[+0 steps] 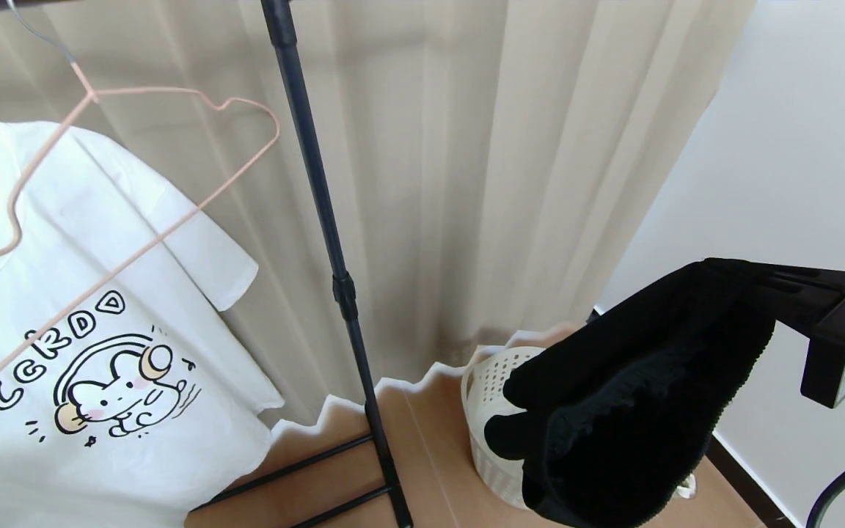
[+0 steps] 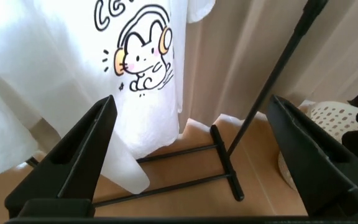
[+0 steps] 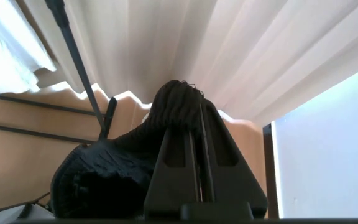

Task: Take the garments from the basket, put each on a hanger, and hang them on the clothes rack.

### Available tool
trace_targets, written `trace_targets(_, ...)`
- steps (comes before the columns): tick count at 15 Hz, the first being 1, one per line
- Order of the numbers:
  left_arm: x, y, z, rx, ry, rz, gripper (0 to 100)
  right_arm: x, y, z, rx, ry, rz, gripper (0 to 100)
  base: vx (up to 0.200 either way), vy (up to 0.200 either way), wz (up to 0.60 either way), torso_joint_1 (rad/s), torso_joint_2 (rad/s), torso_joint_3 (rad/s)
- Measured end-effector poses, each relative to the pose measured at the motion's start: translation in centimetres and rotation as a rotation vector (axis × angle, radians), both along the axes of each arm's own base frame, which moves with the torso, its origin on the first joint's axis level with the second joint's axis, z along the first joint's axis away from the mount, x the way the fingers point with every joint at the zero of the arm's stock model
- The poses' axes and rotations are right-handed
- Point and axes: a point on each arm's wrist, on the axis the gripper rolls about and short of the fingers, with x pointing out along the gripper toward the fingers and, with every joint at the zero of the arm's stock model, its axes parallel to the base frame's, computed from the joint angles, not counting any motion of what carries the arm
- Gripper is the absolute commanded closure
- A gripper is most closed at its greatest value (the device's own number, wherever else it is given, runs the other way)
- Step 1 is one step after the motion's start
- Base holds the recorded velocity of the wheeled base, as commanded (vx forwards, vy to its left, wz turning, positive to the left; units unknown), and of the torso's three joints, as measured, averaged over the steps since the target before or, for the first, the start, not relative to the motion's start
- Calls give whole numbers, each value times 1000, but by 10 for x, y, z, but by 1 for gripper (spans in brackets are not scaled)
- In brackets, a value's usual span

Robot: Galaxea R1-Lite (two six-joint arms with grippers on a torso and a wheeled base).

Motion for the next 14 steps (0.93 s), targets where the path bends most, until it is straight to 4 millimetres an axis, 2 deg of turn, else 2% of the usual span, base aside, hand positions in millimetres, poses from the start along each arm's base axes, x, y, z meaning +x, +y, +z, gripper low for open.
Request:
trace_targets(9,0,0,0,0,0,0,0,0,1,-3,-7,9,1,100,0,0,0,240,-572,-139)
trace_targets(14,0,0,0,0,0,0,0,0,0,-4,-10,12,0,100,0,0,0,36,-80,34)
